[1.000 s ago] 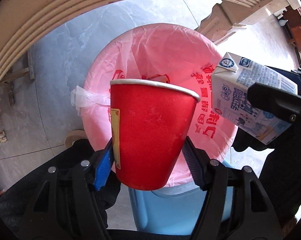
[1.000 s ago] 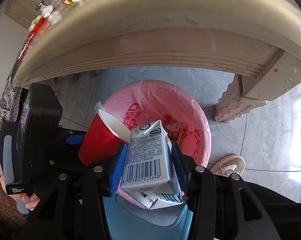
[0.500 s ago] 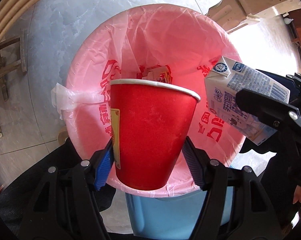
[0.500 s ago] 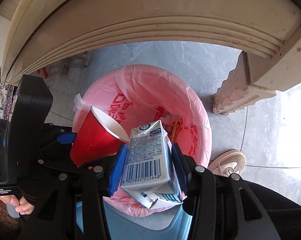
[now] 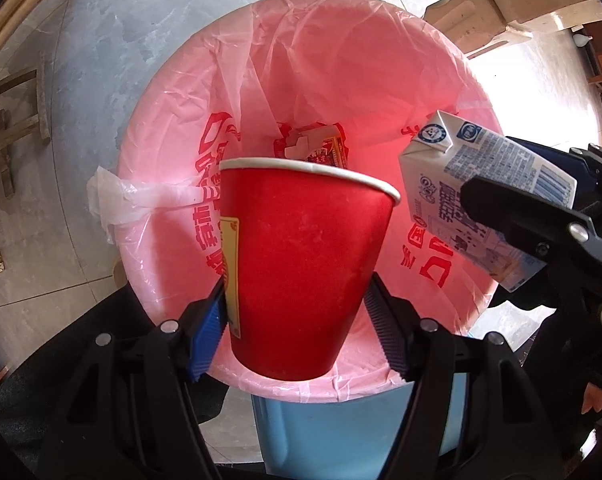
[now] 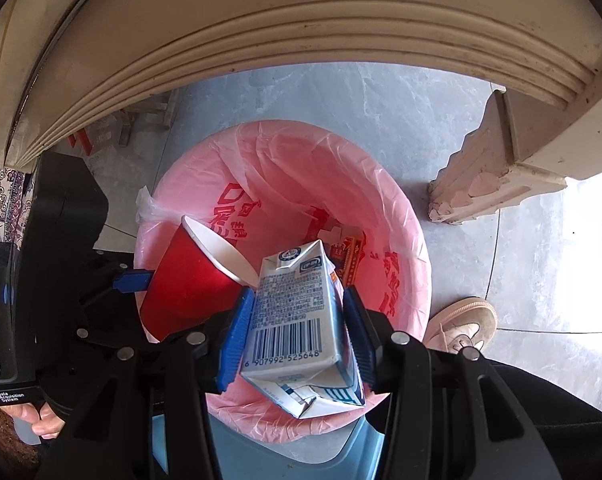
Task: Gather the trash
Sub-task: 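Open left tool to drop the red cup while right tool drops the milk carton, then raise both tools from the bin and move them back over the table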
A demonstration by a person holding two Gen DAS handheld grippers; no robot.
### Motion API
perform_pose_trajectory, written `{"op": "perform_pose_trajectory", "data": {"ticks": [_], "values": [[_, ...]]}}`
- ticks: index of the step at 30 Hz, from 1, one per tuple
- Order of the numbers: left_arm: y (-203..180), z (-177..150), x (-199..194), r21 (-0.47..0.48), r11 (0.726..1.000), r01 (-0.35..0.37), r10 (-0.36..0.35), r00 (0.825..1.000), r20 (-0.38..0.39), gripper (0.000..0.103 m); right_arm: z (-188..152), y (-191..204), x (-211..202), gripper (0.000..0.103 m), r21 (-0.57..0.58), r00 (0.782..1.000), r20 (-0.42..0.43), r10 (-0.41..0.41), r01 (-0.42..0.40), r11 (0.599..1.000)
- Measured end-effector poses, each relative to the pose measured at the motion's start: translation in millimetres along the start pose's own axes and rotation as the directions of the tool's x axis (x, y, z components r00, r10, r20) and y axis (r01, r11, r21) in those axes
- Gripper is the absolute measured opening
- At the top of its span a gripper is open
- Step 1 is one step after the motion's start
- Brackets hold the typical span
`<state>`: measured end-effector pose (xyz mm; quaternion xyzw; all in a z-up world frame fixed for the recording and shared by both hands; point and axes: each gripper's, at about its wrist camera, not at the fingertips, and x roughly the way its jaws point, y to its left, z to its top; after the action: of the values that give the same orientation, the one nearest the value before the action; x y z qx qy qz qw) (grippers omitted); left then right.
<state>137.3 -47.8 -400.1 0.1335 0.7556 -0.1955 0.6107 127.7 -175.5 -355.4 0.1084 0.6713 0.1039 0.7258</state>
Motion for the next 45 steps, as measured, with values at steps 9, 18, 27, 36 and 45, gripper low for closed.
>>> {"op": "perform_pose_trajectory", "data": {"ticks": [9,18,27,36,45], "values": [[3,2,2,-0.01,1.0,-0.016,0.016,1.0,-0.022,0.067,1,5,-2,0.069,-0.036,0.998,0.021,-0.052,0.052,0.998],[2,4,-1,-0.01,1.0,-0.018,0.018,1.0,-0.012,0.076,0,4,0,0.069,-0.032,0.998,0.014,-0.056,0.056,0.998],[2,2,-5,-0.016,1.0,-0.023,0.023,1.0,-0.002,0.076,-1,4,2,0.069,-0.031,0.998,0.013,-0.059,0.059,0.998],[-3,-1,-12,-0.011,0.999,-0.036,0.037,0.999,0.014,0.076,-3,5,-7,0.069,-0.031,0.997,0.028,-0.07,0.071,0.997],[-1,-33,-77,-0.036,0.999,0.014,-0.01,0.996,0.089,0.076,-11,15,-75,0.069,-0.037,0.994,0.109,-0.033,0.037,0.999]]}}
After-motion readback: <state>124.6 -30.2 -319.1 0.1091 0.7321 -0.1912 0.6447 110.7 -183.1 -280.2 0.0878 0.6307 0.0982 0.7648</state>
